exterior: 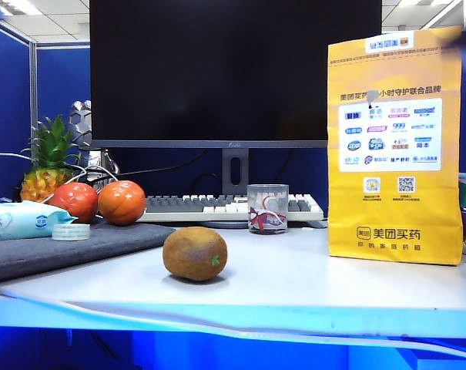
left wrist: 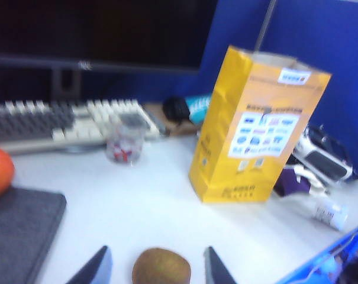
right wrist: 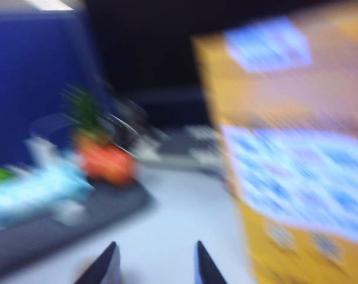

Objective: Pick up the kiwifruit and throw it into the yellow paper bag.

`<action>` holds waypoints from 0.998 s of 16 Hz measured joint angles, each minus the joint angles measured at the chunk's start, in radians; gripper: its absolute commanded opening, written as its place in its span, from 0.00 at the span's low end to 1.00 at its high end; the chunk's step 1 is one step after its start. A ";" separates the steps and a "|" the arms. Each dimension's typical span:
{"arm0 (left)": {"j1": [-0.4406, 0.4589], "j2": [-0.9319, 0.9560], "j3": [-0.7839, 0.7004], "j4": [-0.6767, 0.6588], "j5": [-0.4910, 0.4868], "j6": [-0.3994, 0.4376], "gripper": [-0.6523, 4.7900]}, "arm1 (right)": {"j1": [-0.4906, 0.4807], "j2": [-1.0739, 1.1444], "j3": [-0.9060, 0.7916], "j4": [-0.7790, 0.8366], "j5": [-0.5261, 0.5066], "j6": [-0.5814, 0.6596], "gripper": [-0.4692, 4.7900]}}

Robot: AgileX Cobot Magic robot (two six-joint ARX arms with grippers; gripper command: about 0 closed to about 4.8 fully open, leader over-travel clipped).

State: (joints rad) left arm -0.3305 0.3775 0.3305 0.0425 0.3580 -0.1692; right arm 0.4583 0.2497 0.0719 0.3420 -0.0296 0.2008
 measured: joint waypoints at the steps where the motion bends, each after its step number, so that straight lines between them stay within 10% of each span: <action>1: 0.000 0.078 0.029 0.006 0.002 0.005 0.87 | 0.002 -0.001 0.000 0.040 -0.036 0.006 0.41; 2: 0.000 0.138 0.051 0.005 0.008 0.021 1.00 | 0.002 -0.002 0.000 0.044 -0.043 0.008 0.41; 10: 0.000 0.619 0.351 -0.223 0.011 0.178 1.00 | 0.002 0.048 0.124 -0.084 0.151 -0.032 0.41; 16: -0.123 0.863 0.486 -0.319 0.048 0.212 1.00 | 0.002 0.409 0.295 -0.222 0.083 -0.037 0.41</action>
State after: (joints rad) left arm -0.4538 1.2404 0.8169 -0.2760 0.4065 0.0429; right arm 0.4599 0.6582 0.3672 0.1204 0.0532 0.1635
